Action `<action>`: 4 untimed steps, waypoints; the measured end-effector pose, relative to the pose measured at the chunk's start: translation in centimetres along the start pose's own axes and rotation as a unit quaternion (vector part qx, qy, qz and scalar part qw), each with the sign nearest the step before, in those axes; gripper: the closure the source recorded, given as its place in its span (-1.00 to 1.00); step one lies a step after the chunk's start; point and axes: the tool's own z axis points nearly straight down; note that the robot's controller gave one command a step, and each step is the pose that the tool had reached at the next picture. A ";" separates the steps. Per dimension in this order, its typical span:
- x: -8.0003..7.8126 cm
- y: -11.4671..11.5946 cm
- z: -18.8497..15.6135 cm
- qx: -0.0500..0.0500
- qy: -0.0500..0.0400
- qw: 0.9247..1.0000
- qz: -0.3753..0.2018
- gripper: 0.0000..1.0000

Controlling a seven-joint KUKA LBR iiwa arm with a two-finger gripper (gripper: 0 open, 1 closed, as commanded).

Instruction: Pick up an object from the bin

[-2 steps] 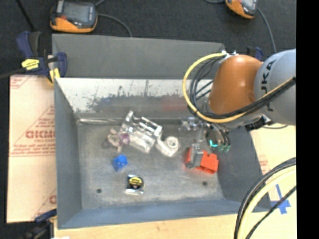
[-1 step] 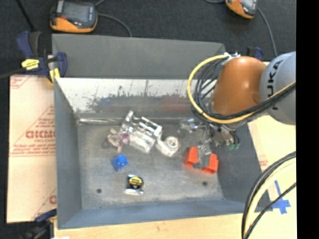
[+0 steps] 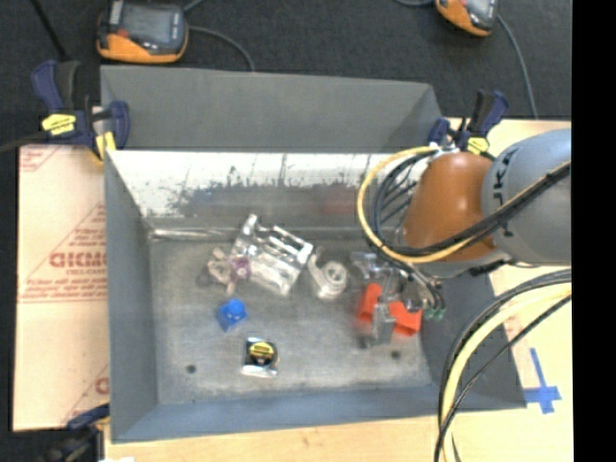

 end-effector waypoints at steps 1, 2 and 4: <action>3.8 -5.9 -0.7 -0.001 0.004 0.997 0.077 -1.00; 3.7 -5.9 -0.6 0.000 0.004 0.997 0.074 1.00; 6.7 -5.4 -22.5 0.001 -0.001 0.999 0.051 1.00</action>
Offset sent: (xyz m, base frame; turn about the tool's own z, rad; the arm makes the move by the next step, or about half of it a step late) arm -0.0345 -0.0599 0.0055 0.1531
